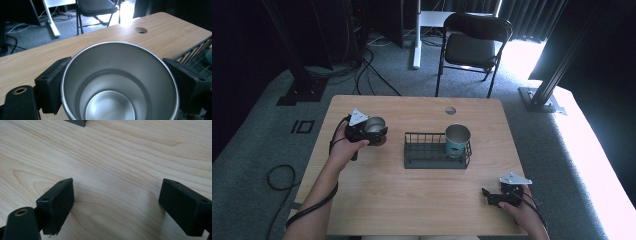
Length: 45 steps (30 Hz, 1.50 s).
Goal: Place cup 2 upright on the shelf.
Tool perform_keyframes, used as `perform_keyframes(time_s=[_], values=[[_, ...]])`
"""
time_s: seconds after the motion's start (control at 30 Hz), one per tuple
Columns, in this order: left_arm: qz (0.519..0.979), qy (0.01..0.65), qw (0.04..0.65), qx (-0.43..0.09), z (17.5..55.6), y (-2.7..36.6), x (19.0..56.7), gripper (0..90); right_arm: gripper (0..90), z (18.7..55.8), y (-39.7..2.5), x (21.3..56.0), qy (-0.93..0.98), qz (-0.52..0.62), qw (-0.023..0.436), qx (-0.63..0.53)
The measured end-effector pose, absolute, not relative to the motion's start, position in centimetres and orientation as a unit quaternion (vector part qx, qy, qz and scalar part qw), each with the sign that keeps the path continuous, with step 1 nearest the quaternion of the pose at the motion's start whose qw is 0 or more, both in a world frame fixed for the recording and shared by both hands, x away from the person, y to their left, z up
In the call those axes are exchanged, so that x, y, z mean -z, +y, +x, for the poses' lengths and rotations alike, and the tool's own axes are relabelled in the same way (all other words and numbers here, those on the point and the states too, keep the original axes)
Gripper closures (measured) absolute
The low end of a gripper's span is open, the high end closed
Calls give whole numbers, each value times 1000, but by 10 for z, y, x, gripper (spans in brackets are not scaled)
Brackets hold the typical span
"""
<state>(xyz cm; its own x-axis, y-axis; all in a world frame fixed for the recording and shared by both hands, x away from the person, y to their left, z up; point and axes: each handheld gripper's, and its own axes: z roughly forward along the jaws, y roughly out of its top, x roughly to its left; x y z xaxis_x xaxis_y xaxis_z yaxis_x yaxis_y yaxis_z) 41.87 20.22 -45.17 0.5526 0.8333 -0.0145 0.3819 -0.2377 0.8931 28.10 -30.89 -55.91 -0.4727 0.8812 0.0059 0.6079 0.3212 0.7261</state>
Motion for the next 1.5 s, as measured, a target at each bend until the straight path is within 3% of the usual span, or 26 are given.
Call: perform_keyframes(time_s=[0.67, 1.5], values=[[757, 361, 493, -232, 418, 166, 410, 141, 125, 281, -309, 559, 788, 473, 201, -341], [773, 290, 530, -192, 410, 105, 384, 140, 125, 281, -309, 559, 787, 473, 201, -341]])
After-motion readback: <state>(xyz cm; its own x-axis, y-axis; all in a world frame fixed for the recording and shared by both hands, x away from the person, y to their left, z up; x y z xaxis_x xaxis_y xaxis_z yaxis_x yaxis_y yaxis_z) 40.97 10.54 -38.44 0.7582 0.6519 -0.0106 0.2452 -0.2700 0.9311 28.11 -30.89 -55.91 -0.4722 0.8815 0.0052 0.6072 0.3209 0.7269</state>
